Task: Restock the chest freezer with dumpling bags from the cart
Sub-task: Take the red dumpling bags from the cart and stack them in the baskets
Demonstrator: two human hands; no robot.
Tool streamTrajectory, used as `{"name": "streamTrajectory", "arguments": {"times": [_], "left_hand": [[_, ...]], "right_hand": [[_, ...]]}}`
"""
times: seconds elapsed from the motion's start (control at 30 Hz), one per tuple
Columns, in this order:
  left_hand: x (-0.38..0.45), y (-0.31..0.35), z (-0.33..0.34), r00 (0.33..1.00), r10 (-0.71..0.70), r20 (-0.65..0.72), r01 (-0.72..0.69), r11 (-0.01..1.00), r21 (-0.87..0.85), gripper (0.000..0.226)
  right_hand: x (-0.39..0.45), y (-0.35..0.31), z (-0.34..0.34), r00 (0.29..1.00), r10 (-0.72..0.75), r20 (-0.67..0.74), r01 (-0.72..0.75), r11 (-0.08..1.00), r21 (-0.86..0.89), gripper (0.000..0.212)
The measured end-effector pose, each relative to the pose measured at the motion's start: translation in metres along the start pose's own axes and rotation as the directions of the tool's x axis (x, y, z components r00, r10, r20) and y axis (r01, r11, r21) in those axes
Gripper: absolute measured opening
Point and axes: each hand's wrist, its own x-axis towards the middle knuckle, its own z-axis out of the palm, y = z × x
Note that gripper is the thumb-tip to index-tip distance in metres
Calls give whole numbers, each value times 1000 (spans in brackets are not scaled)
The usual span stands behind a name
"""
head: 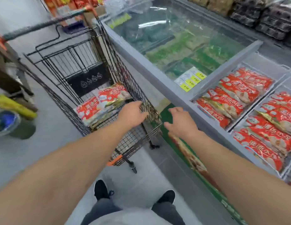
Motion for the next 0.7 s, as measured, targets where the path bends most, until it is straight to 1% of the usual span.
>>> {"name": "streamTrajectory", "arguments": {"times": [0.03,0.07,0.1,0.13,0.17,0.23,0.37,0.53,0.7], "left_hand": [[-3,-29,-12,999,-33,-7,32,999,-6,63],[-1,-44,-16,999,-37,-7,37,999,-22,62],[-3,-87,-32,997,-77,-17,76,996,-49,60],[-3,-91,-34,997,-71,-37,68,996,-66,59],[-5,-107,-41,994,-95,-48,91,992,-83,57],[-1,-165,-66,992,-119,-44,114,987,-113,53],[10,-238,-103,990,-143,-18,139,980,-138,52],[34,-306,-145,985,-172,-19,167,974,-156,45],[62,-334,-162,979,-203,29,204,952,-229,37]], "right_hand": [[12,-26,12,1000,-26,14,26,1000,-11,62],[15,-40,14,999,-28,18,28,999,-17,60],[30,-78,34,998,-56,27,57,998,-29,60],[31,-82,34,998,-50,33,50,999,-19,62],[36,-97,41,997,-59,39,60,998,-24,64],[56,-150,69,997,-60,49,61,998,-23,67],[86,-217,96,995,-26,101,30,999,-38,67],[123,-279,115,993,11,114,-9,1000,-24,67],[161,-306,129,990,27,136,-24,999,-24,65]]}}
